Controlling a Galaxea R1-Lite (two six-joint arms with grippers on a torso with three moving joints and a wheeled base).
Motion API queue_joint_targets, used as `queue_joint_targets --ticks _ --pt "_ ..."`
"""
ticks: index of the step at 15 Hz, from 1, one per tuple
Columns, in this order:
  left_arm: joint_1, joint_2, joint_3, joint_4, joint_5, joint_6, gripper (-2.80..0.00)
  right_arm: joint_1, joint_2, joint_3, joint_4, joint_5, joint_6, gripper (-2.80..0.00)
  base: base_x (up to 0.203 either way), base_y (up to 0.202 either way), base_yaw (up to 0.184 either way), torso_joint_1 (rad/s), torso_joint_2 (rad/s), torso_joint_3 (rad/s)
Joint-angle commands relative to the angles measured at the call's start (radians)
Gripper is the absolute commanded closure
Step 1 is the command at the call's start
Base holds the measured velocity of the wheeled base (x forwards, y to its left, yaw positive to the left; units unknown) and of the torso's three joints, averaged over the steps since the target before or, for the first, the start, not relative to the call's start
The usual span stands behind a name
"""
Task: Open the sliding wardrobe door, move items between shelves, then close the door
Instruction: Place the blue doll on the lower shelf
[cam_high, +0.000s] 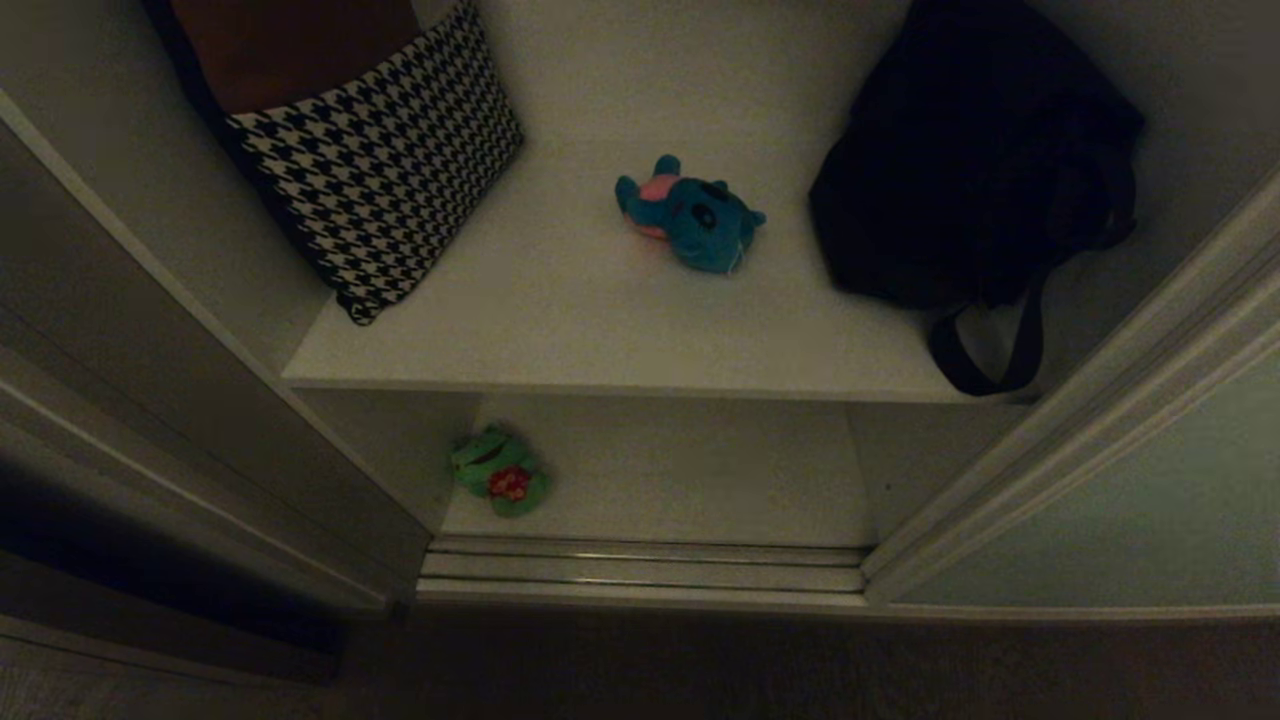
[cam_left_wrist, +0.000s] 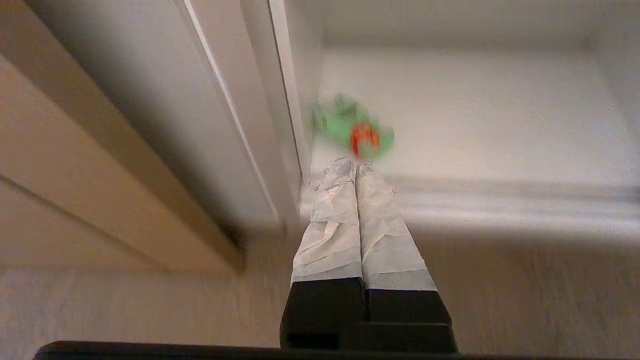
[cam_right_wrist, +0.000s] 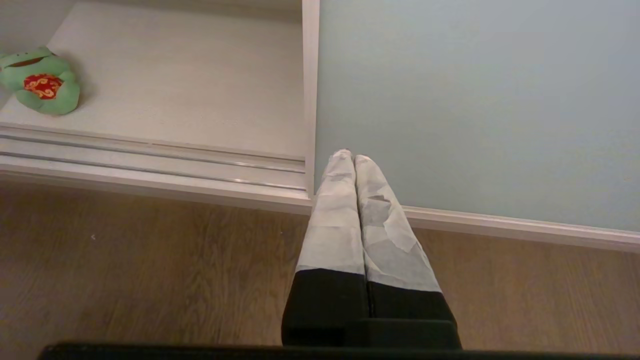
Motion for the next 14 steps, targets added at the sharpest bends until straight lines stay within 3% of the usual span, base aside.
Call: queue_joint_targets --ticks 1,5,11,14 --pt "0.0 0.005 -0.098 -0.009 0.004 0.001 0.0 0.0 0.0 0.0 0.0 0.0 -0.001 0.0 0.0 0.0 0.0 0.0 0.0 0.0" --pt "-0.001 0.144 -0.548 0.104 -0.058 0.005 0.0 0.0 0.0 0.0 0.0 0.0 -0.001 0.0 0.0 0.0 0.0 0.0 0.0 0.0" --pt "-0.01 0.911 -1.161 0.207 -0.257 -0.047 0.0 0.0 0.0 0.0 0.0 0.0 -0.001 0.0 0.0 0.0 0.0 0.0 0.0 0.0" --pt "-0.082 1.261 -1.485 0.283 -0.33 -0.067 0.0 0.0 0.0 0.0 0.0 0.0 0.0 0.0 0.0 0.0 0.0 0.0 0.0 0.0"
